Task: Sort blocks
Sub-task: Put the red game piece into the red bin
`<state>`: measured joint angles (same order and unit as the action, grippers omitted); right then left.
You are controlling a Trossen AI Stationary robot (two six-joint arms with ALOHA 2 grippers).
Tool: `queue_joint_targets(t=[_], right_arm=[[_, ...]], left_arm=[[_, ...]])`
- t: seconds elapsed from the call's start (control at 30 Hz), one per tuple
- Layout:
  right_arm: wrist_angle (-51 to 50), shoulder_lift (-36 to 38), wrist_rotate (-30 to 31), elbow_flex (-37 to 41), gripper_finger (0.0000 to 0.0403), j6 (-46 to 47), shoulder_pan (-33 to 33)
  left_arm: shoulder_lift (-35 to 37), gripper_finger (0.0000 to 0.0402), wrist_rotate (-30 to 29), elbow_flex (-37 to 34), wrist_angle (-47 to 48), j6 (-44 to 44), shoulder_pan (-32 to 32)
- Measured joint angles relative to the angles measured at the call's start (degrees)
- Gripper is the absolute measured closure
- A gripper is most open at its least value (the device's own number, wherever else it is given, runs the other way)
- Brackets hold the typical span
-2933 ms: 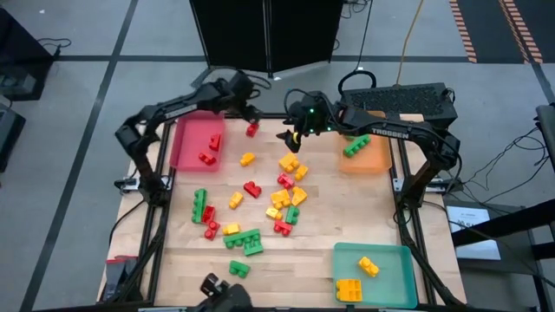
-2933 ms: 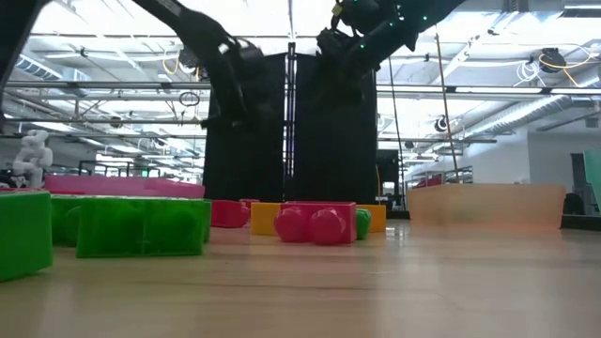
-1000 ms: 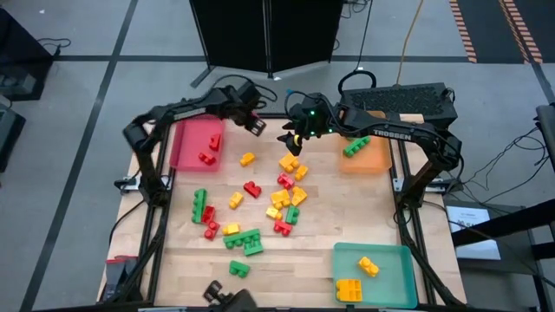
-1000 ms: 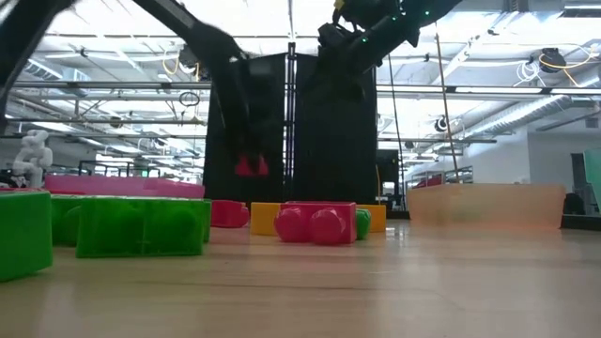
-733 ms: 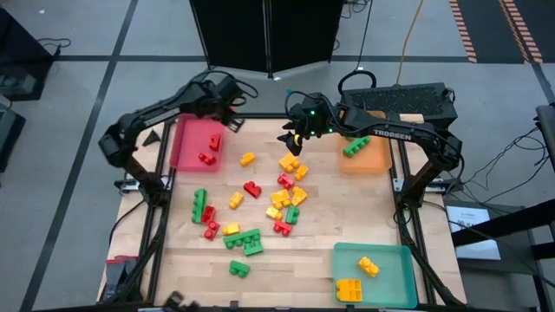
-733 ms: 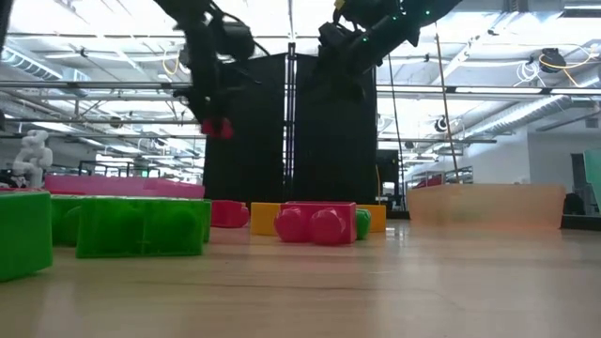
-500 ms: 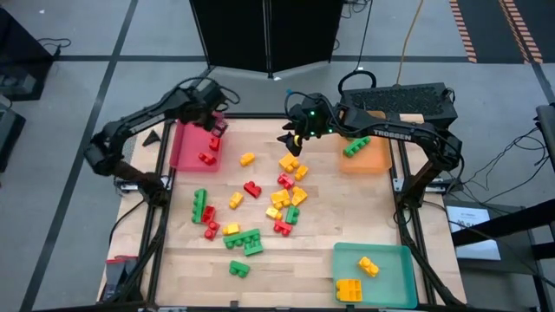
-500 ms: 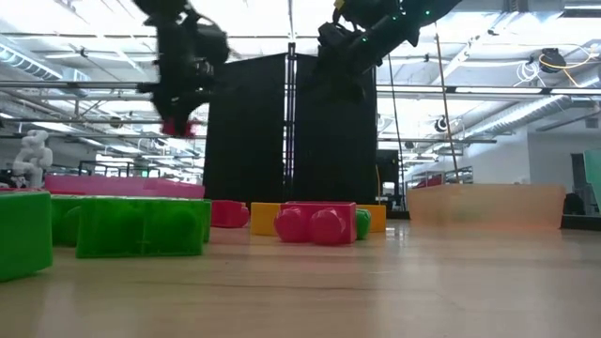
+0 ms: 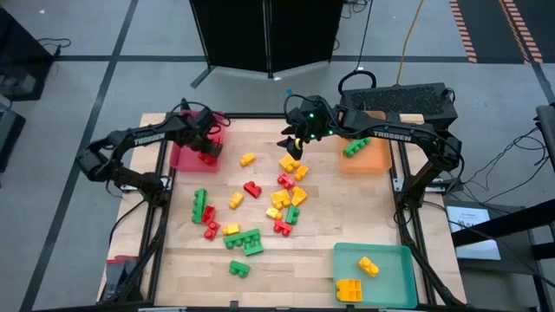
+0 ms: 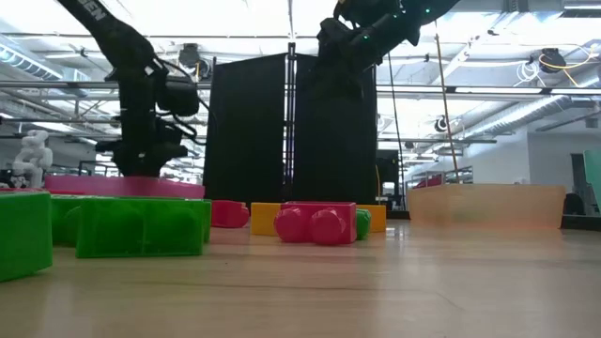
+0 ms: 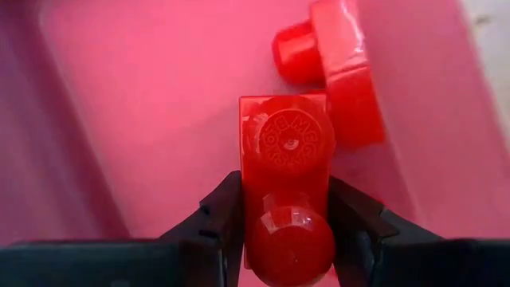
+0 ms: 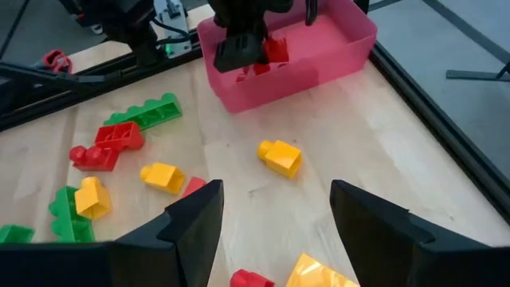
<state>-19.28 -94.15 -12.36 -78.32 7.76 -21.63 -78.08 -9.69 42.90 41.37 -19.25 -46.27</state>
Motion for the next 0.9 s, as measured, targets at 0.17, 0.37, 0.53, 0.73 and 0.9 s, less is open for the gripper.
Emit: queue_joint_targets(t=[0.17, 0.37, 0.53, 0.73, 0.9], right_arm=[[-0.3, 0.0, -1.6, 0.0, 0.0177, -0.4, 0.5], [-0.3, 0.0, -1.7, 0.0, 0.0177, -0.5, 1.5], [-0.4, 0.0, -1.8, 0.0, 0.0177, -0.5, 2.2], [-0.3, 0.0, -3.0, 0.0, 0.0177, -0.3, 2.6], [-0.4, 0.0, -3.0, 0.0, 0.0177, -0.3, 2.7]], left_arm=[[1.3, 0.0188, -0.3, 0.5, -0.4, 0.1, 0.3], [2.6, 0.0109, 1.8, 2.5, 1.7, 1.5, 0.3], [5.3, 0.0100, 9.5, 4.6, 6.1, 2.0, 0.4], [13.8, 0.0099, 16.3, 6.7, 14.4, -1.6, 8.0], [20.5, 0.0098, 13.8, 6.7, 19.3, -8.4, 22.4]])
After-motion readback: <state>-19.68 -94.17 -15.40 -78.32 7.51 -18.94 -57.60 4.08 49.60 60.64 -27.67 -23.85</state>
